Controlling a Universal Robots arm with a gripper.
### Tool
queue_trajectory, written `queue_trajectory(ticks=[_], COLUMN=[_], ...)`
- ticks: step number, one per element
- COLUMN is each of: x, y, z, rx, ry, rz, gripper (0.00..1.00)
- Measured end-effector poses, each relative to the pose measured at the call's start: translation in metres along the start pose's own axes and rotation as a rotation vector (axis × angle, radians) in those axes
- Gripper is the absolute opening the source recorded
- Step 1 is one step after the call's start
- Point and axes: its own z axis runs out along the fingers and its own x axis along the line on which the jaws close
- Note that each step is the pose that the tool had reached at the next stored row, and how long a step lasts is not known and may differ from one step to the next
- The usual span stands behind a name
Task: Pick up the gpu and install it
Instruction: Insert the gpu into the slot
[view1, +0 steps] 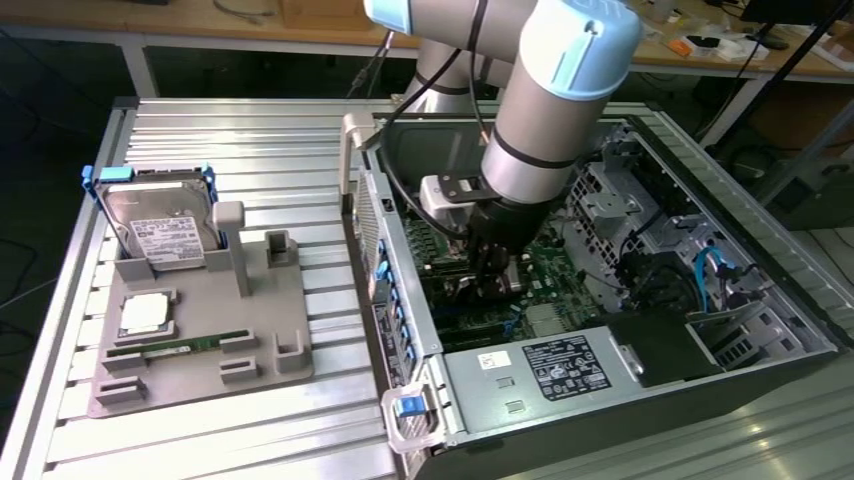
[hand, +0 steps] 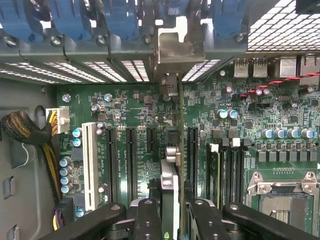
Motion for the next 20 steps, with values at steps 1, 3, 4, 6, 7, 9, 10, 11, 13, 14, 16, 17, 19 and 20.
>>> queue_trajectory(ticks=[1, 3, 4, 6, 7, 9, 10, 11, 13, 14, 16, 17, 19, 20], x=[0.0000, 0.0000, 0.0000, -0.0001, -0.0001, -0.0001, -0.0001, -0.0001, -0.0001, -0.0001, -0.0009, -0.0003, -0.0001, -0.0001], y=[0.0003, 0.0005, 0.0005, 0.0005, 0.0005, 0.0005, 0.0005, 0.0005, 0.0005, 0.0005, 0.0009, 0.0007, 0.0005, 0.0006], z=[0.0006, 0.0010, 0.0012, 0.0012, 0.0012, 0.0012, 0.0012, 0.0012, 0.0012, 0.0012, 0.0031, 0.0021, 0.0014, 0.0013], rx=[0.0009, 0.0015, 0.0017, 0.0011, 0.0010, 0.0009, 0.0009, 0.0009, 0.0010, 0.0010, 0.0025, 0.0020, 0.0012, 0.0011], ry=[0.0003, 0.0000, -0.0003, -0.0007, -0.0008, -0.0008, -0.0008, -0.0008, -0.0008, -0.0008, -0.0065, -0.0026, -0.0012, -0.0011], rz=[0.000, 0.000, 0.000, 0.000, 0.000, 0.000, 0.000, 0.000, 0.000, 0.000, 0.001, 0.001, 0.000, 0.000], gripper=[0.27, 0.27, 0.27, 0.27, 0.27, 0.27, 0.27, 0.27, 0.27, 0.27, 0.28, 0.33, 0.33, 0.33])
